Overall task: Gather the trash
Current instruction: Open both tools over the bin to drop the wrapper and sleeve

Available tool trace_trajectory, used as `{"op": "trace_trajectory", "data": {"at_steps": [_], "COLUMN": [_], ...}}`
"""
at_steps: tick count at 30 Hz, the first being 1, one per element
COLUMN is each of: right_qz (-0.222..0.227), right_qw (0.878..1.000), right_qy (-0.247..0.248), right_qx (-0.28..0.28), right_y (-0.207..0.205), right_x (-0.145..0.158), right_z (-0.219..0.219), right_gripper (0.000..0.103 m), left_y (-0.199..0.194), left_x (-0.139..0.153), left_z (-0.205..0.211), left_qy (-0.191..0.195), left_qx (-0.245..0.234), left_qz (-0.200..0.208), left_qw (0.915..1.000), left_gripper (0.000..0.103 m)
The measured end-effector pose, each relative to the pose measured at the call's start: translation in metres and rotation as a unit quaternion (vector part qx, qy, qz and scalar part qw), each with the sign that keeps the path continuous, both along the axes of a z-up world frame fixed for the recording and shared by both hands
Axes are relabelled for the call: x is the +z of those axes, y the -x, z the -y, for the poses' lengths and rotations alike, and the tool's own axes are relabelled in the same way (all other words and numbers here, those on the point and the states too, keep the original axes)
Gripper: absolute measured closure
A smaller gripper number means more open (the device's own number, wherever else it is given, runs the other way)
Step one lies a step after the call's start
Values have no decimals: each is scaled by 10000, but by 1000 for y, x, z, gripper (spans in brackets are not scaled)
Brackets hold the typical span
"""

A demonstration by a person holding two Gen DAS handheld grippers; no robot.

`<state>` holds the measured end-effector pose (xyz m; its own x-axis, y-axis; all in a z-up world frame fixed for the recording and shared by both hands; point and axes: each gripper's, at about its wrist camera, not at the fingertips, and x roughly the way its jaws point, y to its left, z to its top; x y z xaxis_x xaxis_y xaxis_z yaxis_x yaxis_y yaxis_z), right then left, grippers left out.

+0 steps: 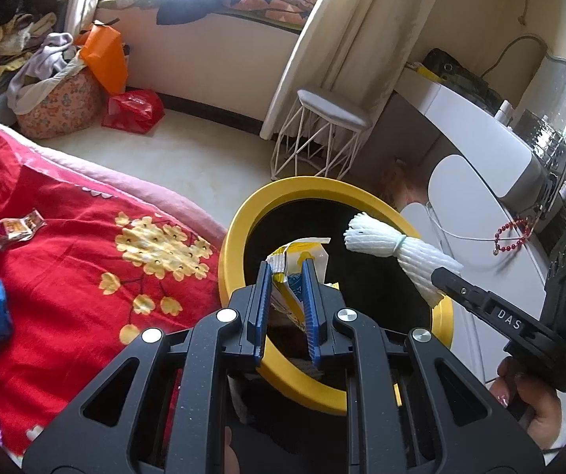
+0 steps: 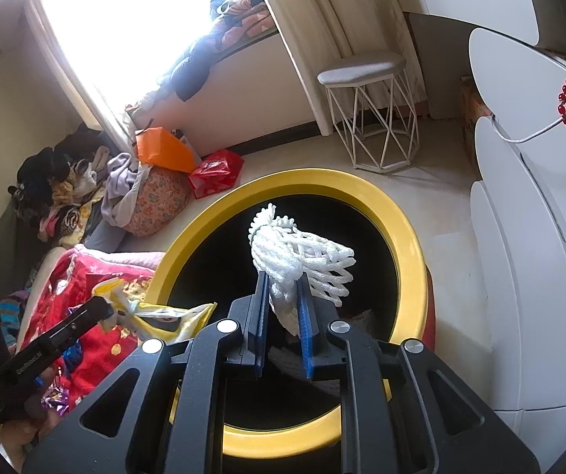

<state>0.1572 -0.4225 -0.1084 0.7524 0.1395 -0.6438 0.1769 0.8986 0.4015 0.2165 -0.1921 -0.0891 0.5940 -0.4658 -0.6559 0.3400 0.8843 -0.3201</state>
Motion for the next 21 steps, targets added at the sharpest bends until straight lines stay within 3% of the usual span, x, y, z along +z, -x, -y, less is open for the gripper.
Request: {"op": "trace_trajectory", "data": {"at_steps": [2, 4, 5, 8, 12, 21], "right_qz": [-36, -49, -40, -23, -6, 145], "right_qw": [10000, 10000, 10000, 9999, 9998, 9992], "right_qy": [-22, -32, -35, -8, 79, 299], "right_qx": [-19, -55, -81, -131, -171, -202], "right_y": [0, -1, -1, 0, 1, 5], "right_x": [0, -1, -1, -1, 0, 8], "right_z": [-1, 1, 1, 2, 0, -5], "right_gripper": [85, 76, 70, 63, 54, 35], "left_y": [-1, 0, 1, 3, 12, 29], "left_x": [0, 4, 6, 11, 20, 30], "left_z": [0, -1, -2, -5, -9, -21], "left_qy": [96, 143, 153, 251, 280, 53], "left_qx": [-86, -76, -36, -12, 13, 267], "left_qz": [4, 96, 137, 171, 251, 389], "left_qw": [9999, 9998, 9998, 9995, 9993, 9989], "left_gripper": [88, 65, 47, 41, 10, 11]}}
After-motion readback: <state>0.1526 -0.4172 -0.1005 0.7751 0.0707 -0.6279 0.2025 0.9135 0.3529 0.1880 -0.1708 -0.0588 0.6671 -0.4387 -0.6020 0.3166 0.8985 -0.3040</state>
